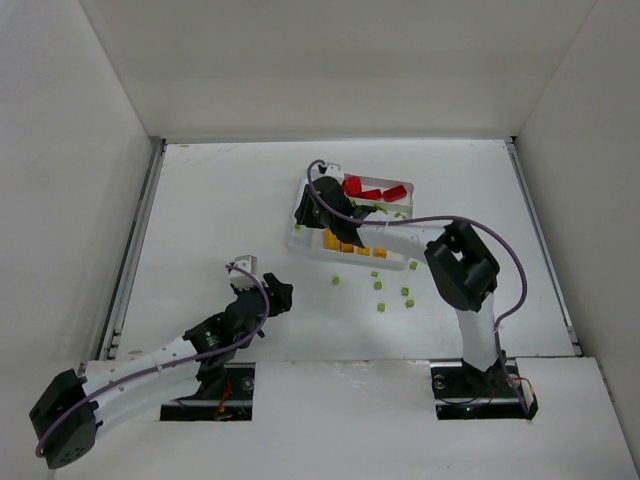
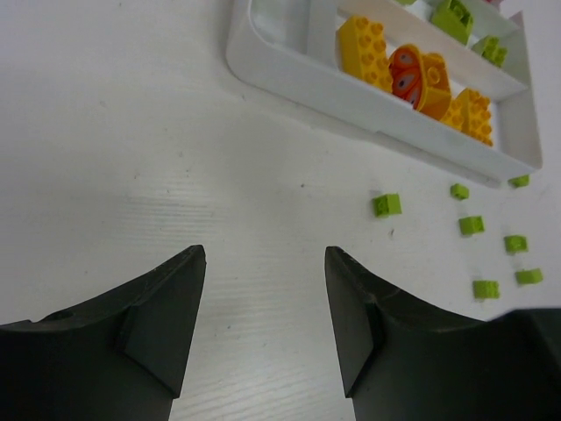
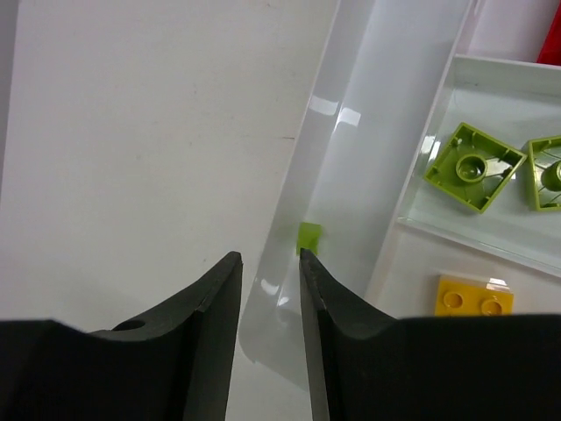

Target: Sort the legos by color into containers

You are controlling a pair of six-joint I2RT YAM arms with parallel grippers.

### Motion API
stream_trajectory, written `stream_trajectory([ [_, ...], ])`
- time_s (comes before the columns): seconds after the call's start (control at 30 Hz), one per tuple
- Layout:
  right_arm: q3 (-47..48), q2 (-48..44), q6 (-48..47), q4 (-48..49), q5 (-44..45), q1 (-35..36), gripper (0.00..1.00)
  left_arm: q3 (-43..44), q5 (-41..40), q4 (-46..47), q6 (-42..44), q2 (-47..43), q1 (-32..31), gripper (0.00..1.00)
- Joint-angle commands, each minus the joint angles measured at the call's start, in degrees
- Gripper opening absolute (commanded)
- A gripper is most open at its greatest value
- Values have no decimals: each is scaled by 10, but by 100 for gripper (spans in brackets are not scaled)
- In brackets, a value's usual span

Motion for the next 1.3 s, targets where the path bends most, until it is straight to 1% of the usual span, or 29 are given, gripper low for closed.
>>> stream_trajectory([
  [0.0, 7, -36, -13, 13, 31, 11, 39, 22, -6, 17, -15, 36, -18, 54],
  [0.13, -53, -92, -14, 25, 34, 9, 38, 37, -4, 63, -11, 95, -28, 54],
  [0.27, -178, -189, -16, 69, 55, -2, 28, 74, -1, 99, 6, 179, -46, 53],
  [0.33, -250, -246, -11, 84, 68, -10, 26, 100, 3, 124, 19, 233, -58, 53],
  [0.4, -323, -302, -3, 92, 79, -21, 25, 130, 23, 146, 35, 290, -63, 53],
  [0.5, -408, -365, 7, 97, 88, -32, 27, 177, 36, 167, 48, 375, -75, 52],
  [0.6, -468, -417, 13, 101, 89, -39, 29, 217, 27, 172, 66, 441, -87, 48],
  [0.8, -531, -484, 18, 108, 82, -45, 31, 268, 7, 172, 87, 522, -84, 43],
  [1.0, -551, -489, 18, 133, 59, -53, 31, 313, 17, 169, 93, 591, -81, 34],
  [1.07, -553, -487, 18, 142, 52, -54, 31, 324, 17, 167, 93, 612, -81, 30],
  [1.13, -556, -487, 18, 147, 49, -54, 31, 331, 15, 166, 93, 623, -81, 22],
  [1.2, -560, -487, 18, 148, 49, -54, 31, 334, 9, 162, 94, 623, -82, 15],
  [1.27, -564, -492, 15, 148, 50, -55, 31, 335, -1, 158, 95, 608, -87, 11],
])
